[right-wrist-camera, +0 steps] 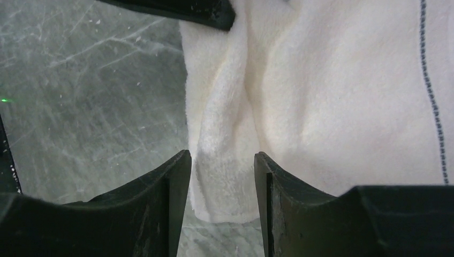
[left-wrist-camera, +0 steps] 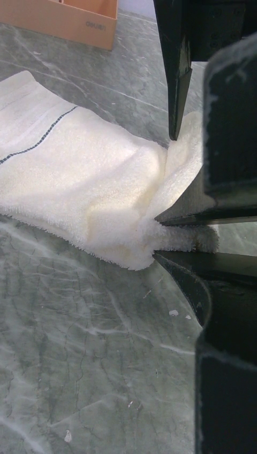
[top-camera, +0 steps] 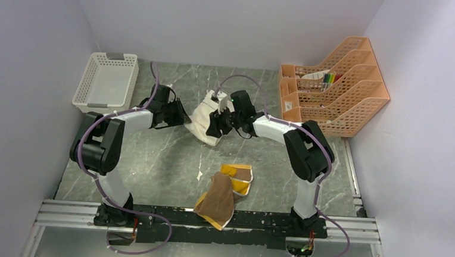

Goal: Roll the towels
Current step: Roll the towel at the center of the board.

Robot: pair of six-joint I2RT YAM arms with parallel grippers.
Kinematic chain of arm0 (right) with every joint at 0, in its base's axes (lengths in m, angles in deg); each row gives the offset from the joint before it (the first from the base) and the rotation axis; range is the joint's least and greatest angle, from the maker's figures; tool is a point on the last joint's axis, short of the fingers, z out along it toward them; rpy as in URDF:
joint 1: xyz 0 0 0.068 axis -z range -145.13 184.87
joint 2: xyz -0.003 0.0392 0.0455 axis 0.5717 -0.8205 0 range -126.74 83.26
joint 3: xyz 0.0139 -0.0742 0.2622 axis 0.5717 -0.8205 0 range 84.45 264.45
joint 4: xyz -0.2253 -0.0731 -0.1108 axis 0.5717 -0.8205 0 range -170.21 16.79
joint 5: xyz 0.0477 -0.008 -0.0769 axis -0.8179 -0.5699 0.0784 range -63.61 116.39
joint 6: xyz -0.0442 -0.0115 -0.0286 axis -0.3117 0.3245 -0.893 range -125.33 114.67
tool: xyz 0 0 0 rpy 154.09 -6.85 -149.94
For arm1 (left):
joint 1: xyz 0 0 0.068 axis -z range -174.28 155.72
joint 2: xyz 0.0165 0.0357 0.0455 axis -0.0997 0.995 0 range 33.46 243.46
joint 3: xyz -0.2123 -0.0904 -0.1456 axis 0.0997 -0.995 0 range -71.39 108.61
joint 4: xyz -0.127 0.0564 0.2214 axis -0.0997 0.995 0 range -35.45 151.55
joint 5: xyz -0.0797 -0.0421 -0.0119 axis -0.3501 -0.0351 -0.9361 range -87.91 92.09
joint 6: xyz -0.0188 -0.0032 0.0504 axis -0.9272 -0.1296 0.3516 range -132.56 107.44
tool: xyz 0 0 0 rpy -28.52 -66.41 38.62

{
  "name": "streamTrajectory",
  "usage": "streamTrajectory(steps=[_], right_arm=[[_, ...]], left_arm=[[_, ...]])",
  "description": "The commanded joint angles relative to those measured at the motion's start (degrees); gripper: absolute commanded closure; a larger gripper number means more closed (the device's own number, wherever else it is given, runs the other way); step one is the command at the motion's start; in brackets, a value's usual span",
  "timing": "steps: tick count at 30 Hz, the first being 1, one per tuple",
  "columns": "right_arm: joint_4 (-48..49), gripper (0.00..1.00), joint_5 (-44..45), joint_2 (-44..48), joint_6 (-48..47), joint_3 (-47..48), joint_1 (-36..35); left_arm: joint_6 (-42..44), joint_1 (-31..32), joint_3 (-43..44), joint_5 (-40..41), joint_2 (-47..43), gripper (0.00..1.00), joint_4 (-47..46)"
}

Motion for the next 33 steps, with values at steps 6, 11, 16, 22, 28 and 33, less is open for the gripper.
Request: streamTrajectory(steps=[6, 11, 16, 22, 28, 33], right_arm=[[-0.3, 0.55, -2.9, 0.5, 0.4, -1.6, 0.4], [0.0, 0.65, -5.5, -0.2, 1.4, -1.6, 0.4], [-0.5, 0.82, -7.7, -2.1, 1.8, -1.4, 0.4], [2.5, 1.0, -13.2, -3.6, 6.1, -1.8, 1.4], [14.9, 1.0, -24.0, -3.6, 18.6, -4.9, 3.8], [25.9, 1.0, -28.8, -5.1, 29.9, -6.7, 5.3]], left_arm=[[0.9, -0.3, 0.2, -0.8, 0.1, 0.7, -0.5], [0.8, -0.3, 0.1, -0.8, 0.1, 0.7, -0.5], [0.7, -0.3, 0.0, -0.9, 0.1, 0.7, -0.6], [0.7, -0.3, -0.4, -0.8, -0.1, 0.7, -0.7], [0.7, -0.3, -0.7, -0.5, -0.2, 0.7, -0.8], [0.5, -0.3, -0.9, -0.4, 0.1, 0.71, -1.0]])
